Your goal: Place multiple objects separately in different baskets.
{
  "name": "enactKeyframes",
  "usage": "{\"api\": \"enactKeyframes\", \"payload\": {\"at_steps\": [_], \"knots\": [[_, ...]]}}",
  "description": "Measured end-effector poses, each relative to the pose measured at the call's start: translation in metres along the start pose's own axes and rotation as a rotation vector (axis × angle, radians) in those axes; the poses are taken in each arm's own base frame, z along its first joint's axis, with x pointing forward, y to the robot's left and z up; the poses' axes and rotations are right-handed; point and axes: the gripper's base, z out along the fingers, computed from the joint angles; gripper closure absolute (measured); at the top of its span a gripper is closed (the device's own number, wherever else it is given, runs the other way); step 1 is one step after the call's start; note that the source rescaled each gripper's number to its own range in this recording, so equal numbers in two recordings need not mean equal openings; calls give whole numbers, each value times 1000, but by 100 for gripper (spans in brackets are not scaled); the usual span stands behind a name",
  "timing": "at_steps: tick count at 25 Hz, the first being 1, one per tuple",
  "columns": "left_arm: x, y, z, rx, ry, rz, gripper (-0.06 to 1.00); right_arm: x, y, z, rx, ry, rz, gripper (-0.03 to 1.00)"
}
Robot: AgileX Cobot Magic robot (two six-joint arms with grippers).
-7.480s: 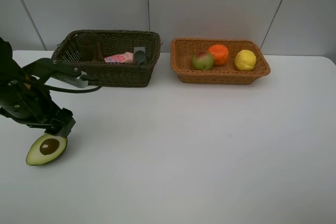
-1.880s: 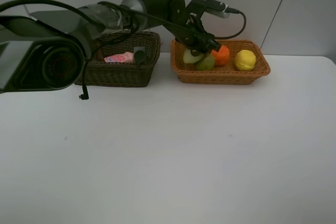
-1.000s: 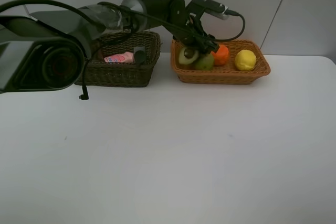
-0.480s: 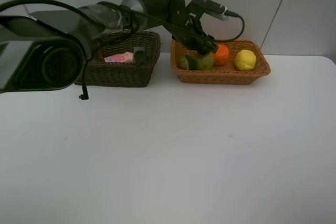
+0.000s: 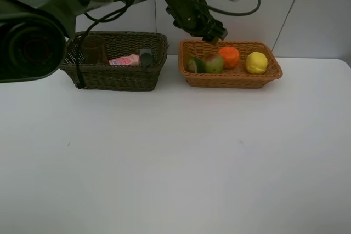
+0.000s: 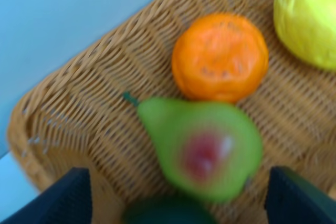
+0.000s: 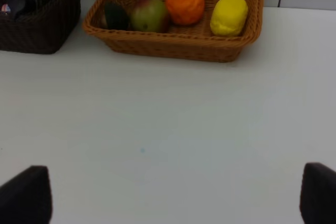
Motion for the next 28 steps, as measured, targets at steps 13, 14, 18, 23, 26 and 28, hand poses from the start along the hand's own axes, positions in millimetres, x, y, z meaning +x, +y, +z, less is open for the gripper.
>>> {"api": "enactKeyframes", "payload": {"at_steps": [13, 14, 18, 23, 26, 28], "knots": [[-9, 4, -91, -76, 238, 48, 6, 0, 0, 0, -1, 0, 0, -3], [-11, 5, -99, -86, 235, 51, 6, 0, 0, 0, -1, 0, 0, -3], [-23, 4, -137, -101, 177, 45, 6, 0, 0, 0, -1, 0, 0, -3], [-20, 1, -185, -102, 149, 36, 6, 0, 0, 0, -1, 0, 0, -3], [-6, 0, -210, -106, 172, 37, 6, 0, 0, 0, -1, 0, 0, -3], [12, 0, -224, -117, 214, 41, 6, 0, 0, 0, -1, 0, 0, -3]]}}
